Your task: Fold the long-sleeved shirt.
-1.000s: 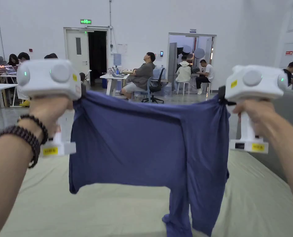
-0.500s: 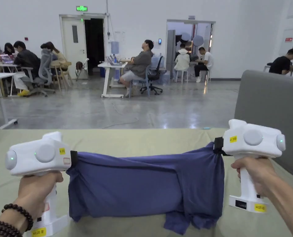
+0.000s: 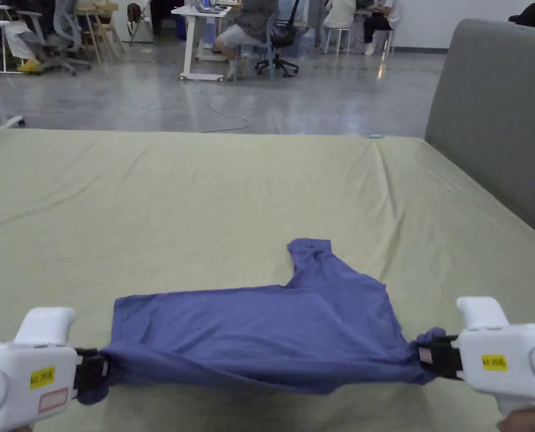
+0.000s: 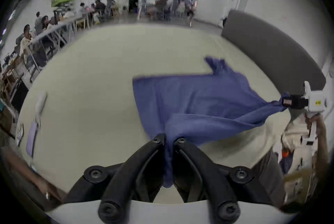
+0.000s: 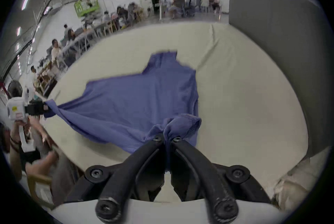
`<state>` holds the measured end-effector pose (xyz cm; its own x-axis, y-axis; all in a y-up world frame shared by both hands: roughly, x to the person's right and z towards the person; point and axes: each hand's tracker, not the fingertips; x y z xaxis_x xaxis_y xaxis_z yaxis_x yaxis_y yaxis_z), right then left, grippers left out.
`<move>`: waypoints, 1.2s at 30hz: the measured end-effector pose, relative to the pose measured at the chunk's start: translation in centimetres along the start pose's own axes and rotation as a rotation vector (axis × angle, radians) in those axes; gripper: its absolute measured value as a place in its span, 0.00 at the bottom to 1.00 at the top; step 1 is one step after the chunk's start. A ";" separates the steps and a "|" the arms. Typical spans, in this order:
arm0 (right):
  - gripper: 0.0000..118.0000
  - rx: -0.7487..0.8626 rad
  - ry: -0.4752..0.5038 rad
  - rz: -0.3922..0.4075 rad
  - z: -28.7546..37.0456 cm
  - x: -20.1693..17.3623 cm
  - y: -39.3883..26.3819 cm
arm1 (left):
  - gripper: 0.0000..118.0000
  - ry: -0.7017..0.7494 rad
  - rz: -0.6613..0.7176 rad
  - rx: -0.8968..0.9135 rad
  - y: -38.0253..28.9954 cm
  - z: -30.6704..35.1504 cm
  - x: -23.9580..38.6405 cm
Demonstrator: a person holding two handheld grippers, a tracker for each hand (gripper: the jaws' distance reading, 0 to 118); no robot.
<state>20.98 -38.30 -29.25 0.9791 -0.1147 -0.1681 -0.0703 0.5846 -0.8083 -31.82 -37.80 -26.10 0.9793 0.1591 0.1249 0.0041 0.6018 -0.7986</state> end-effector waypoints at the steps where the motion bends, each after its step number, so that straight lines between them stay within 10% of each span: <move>1: 0.00 -0.038 0.003 0.014 -0.5 0.3 -1.4 | 0.01 0.016 0.001 -0.050 -1.6 -0.4 0.0; 10: 0.06 -0.201 -0.031 0.054 -3.2 -0.5 -6.5 | 0.01 -0.024 0.011 -0.194 -7.6 -2.6 -0.4; 12: 0.57 -0.197 -0.025 0.042 -2.1 -0.3 -5.6 | 0.24 -0.067 0.046 -0.136 -6.6 -1.7 -1.0; 13: 0.82 -0.182 -0.024 0.029 -1.4 -0.2 -5.3 | 0.53 -0.061 0.042 -0.126 -5.9 -1.1 -1.3; 14: 0.91 -0.148 -0.029 0.037 -0.5 -0.1 -4.5 | 0.91 -0.044 0.025 -0.108 -5.4 -0.2 -1.1; 16: 0.91 -0.052 -0.060 0.052 1.3 0.0 -2.5 | 1.00 -0.031 -0.001 -0.060 -3.8 1.3 -1.5; 19: 0.86 0.047 -0.107 0.037 2.9 -0.1 0.7 | 1.00 -0.018 0.018 0.028 -1.0 2.8 -1.1; 20: 0.66 0.089 -0.102 0.041 3.1 -0.2 1.5 | 0.91 0.004 0.034 0.051 -0.2 2.9 -1.0; 21: 0.36 0.115 -0.107 0.045 3.2 -0.5 2.3 | 0.60 0.018 0.036 0.091 0.6 3.0 -1.0; 22: 0.01 0.115 -0.105 0.053 2.9 -0.7 2.9 | 0.07 0.007 0.010 0.132 1.3 3.1 -0.8; 23: 0.00 0.109 -0.104 0.050 2.3 -0.8 3.4 | 0.00 0.011 -0.014 0.137 1.9 2.4 -0.6; 32: 0.00 0.093 -0.057 0.048 0.5 -1.3 4.3 | 0.11 0.044 0.060 0.088 9.2 -5.6 -1.9; 35: 0.00 0.068 -0.045 0.048 0.0 -1.3 3.8 | 1.00 0.144 0.061 -0.011 11.2 -11.2 -3.0; 36: 0.00 0.059 -0.040 0.050 -0.3 -1.2 3.7 | 1.00 0.180 0.066 -0.038 11.4 -12.5 -3.5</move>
<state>19.48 -36.21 -32.16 0.9816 -0.0527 -0.1833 -0.1087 0.6351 -0.7647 -32.63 -41.25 -43.04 0.9981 0.0526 -0.0329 -0.0569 0.5646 -0.8234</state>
